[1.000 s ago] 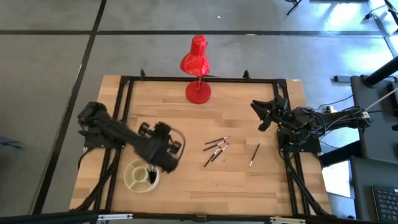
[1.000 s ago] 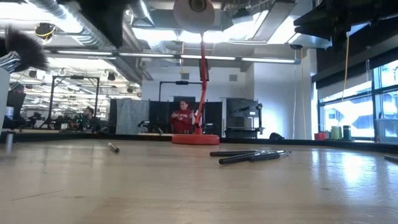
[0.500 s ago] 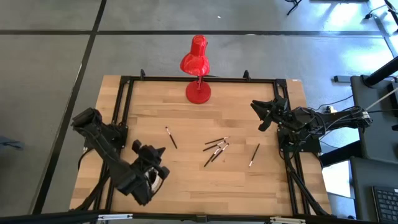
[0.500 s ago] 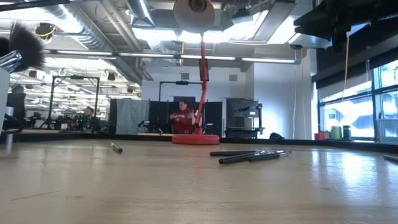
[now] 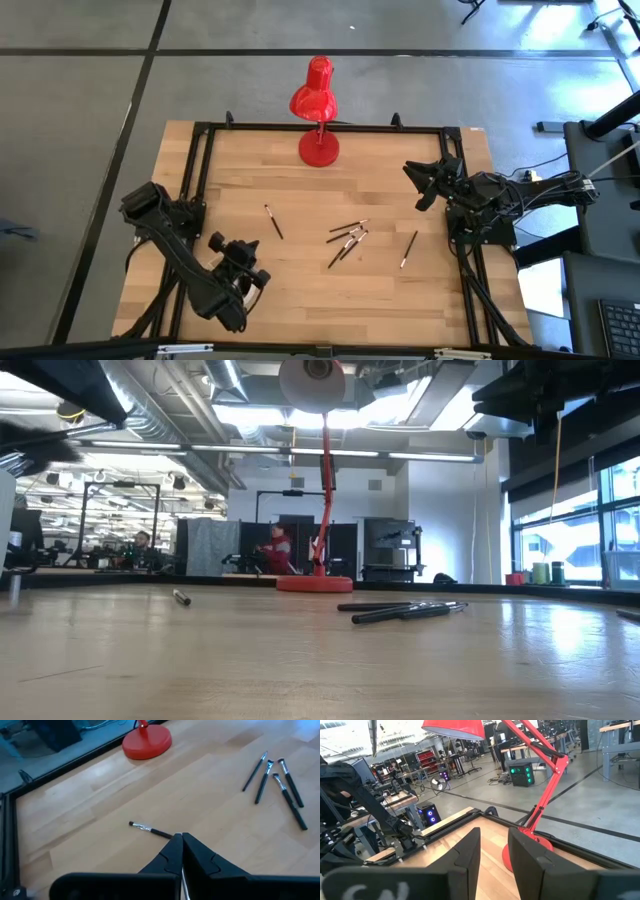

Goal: Put items in baskets/containers
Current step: Put the eyeshadow brush into the pen organizer

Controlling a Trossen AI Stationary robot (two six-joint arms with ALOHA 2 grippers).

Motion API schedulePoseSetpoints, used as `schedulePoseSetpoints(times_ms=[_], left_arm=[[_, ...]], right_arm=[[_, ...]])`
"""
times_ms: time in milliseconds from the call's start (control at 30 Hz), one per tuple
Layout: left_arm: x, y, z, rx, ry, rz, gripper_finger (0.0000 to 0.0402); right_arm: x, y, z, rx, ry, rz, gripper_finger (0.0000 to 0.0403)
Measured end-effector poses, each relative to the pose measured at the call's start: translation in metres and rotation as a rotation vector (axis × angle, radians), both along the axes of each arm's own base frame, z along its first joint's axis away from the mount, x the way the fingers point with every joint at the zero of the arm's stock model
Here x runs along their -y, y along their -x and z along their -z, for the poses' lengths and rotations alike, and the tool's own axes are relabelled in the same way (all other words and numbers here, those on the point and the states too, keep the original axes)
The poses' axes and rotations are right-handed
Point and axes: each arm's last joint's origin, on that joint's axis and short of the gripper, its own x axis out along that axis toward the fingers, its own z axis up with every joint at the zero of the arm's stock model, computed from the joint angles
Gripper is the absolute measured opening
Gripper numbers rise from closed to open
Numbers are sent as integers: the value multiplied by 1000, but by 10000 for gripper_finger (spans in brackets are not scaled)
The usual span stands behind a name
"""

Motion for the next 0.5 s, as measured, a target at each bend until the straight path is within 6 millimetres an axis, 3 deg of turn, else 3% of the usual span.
schedulePoseSetpoints(times_ms=[233, 500], left_arm=[[2, 4, 0, -39, 42, -18, 14], [15, 10, -8, -30, 81, 21, 72]], right_arm=[[0, 0, 0, 0, 0, 0, 100], [0, 0, 0, 0, 0, 0, 100]])
